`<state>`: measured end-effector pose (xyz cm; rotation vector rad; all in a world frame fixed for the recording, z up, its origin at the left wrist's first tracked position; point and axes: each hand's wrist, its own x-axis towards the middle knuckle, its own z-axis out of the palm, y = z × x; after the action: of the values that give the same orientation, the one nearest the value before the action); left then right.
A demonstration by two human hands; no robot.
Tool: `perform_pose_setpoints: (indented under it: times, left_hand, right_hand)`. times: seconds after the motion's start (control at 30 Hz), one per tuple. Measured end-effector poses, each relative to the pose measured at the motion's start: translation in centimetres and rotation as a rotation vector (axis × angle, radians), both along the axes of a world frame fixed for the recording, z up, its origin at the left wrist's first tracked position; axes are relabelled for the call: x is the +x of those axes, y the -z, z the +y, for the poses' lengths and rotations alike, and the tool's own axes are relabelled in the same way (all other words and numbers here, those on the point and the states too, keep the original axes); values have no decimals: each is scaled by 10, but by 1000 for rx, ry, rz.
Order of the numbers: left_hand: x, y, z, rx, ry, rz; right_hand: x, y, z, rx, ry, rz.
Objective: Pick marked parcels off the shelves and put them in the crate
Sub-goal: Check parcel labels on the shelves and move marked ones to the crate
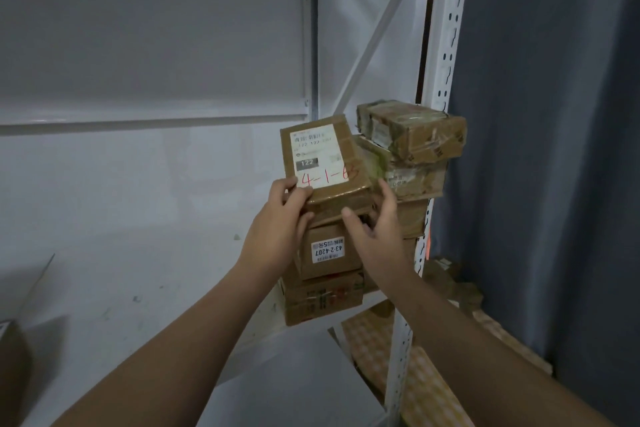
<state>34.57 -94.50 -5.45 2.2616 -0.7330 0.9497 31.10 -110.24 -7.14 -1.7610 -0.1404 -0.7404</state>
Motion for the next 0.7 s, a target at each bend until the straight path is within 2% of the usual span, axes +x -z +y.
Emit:
perform_pose_setpoints:
  times: [0.13, 0.23, 0.3, 0.37, 0.53, 0.7]
  left_hand:
    - [-16, 14, 25, -137, 75, 25]
    - [-39, 21, 46, -479, 195, 162]
    - [-52, 24, 60, -728, 204, 206]
    - [-63, 26, 76, -859, 192, 230]
    - [-83, 42, 114, -900, 168, 226]
    - [-95, 60, 152, -906, 80, 234]
  right_hand:
    - [-9, -6, 17, 121, -44, -22]
    - [-22, -11, 38, 272, -118, -22]
    - [-32, -10, 56, 257, -133, -29]
    - [-39, -6, 75, 232, -159, -28]
    - [-45, 10, 112, 236, -265, 5]
    - [-42, 25, 151, 227, -281, 21]
